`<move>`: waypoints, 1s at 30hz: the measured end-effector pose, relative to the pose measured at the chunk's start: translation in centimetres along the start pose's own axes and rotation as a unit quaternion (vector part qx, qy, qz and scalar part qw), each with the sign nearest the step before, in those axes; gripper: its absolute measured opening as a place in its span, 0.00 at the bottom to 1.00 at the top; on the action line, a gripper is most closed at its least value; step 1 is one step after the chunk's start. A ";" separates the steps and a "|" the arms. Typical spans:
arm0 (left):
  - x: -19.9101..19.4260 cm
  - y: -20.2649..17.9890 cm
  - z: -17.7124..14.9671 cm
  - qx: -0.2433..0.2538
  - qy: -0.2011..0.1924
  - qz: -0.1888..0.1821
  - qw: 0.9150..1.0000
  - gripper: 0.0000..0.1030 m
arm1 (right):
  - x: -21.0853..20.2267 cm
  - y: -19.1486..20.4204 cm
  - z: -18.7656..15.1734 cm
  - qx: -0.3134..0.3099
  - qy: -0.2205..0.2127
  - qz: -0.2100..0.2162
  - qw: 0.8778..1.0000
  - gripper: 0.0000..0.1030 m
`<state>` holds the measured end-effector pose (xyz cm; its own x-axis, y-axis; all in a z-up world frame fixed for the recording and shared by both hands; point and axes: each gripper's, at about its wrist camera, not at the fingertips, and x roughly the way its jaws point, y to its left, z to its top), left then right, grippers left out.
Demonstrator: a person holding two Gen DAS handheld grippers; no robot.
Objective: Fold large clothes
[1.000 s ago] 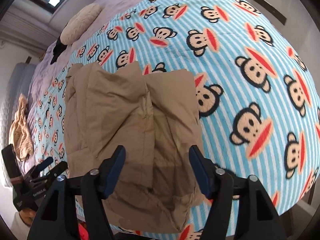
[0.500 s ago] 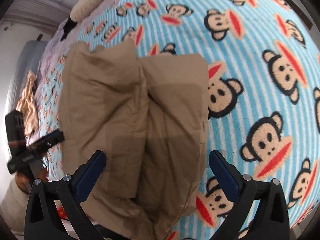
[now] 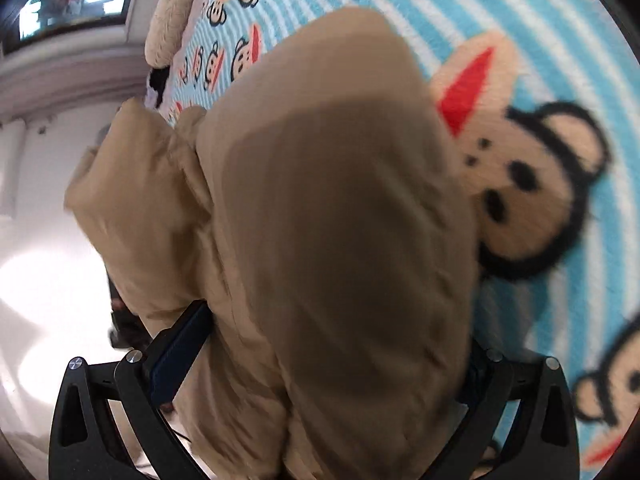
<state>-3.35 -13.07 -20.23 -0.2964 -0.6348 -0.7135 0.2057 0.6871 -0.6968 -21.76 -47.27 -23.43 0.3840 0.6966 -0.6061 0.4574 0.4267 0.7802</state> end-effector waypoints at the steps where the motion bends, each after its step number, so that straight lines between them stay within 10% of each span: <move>1: -0.1 -0.5 -0.2 0.006 -0.006 0.006 1.000 0.99 | 0.3 0.1 0.0 0.006 -0.003 0.003 1.000 1.00; 9: -3.9 -3.0 -2.0 0.054 -0.050 -0.009 0.997 0.74 | -0.4 2.7 -1.1 0.007 -0.012 0.035 0.999 0.54; 19: -14.0 0.2 0.2 0.092 -0.095 -0.016 0.991 0.74 | 4.0 12.6 -2.2 -0.052 -0.049 0.058 0.996 0.53; 30: -25.7 15.7 5.0 0.030 -0.146 0.081 0.985 0.75 | 24.9 23.9 -0.6 -0.078 -0.012 0.069 0.995 0.53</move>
<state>12.20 12.27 -13.23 0.0244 -0.5995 -0.8000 0.2854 0.7711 -0.5692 -1.70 -19.36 -19.76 0.4538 0.7419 -0.4936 0.2700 0.4134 0.8696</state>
